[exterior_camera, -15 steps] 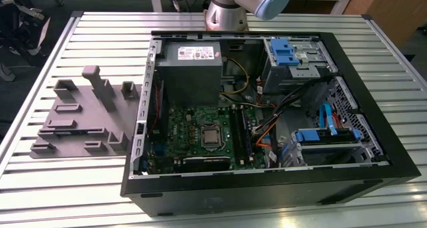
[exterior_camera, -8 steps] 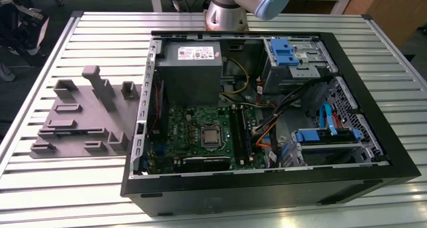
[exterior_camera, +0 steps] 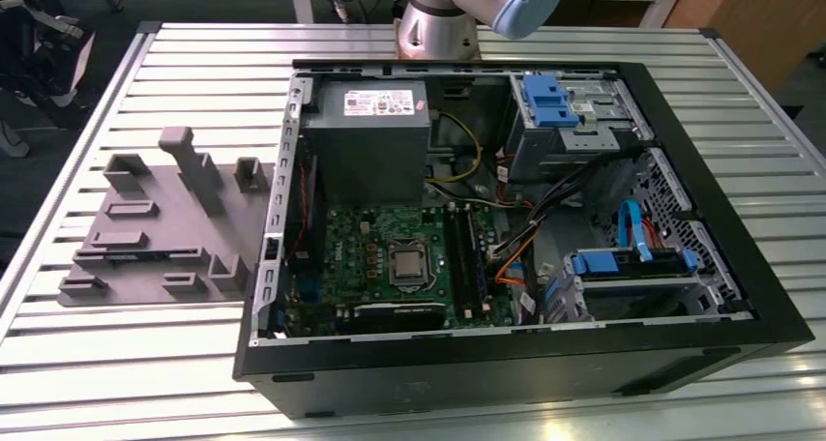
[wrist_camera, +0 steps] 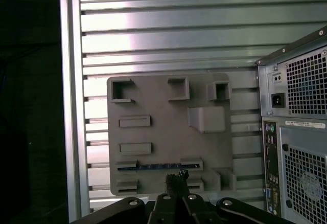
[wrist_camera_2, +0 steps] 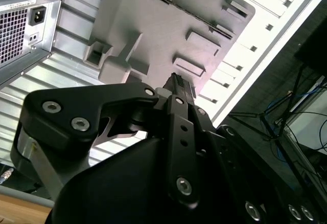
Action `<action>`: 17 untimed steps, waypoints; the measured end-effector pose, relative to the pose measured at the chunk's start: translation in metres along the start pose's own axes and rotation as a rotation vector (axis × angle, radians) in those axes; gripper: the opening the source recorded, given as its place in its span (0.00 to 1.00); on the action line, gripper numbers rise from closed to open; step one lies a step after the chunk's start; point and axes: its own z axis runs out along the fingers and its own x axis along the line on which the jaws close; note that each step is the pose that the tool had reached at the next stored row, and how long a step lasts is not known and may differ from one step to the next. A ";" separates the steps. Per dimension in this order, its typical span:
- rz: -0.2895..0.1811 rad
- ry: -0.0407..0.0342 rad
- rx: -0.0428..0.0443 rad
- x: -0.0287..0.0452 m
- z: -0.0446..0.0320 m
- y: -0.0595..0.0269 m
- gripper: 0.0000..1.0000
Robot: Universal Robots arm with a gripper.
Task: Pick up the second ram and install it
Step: 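Pick up the second ram and move it above second insertion slot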
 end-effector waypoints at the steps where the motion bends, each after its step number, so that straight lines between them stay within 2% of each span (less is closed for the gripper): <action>1: 0.000 0.0000 0.0000 0.0001 0.0000 0.0000 0.11; 5: -0.012 0.0006 -0.0002 0.0001 0.0000 0.0000 0.11; 17: -0.169 0.0074 -0.0027 0.0005 0.0001 0.0000 0.11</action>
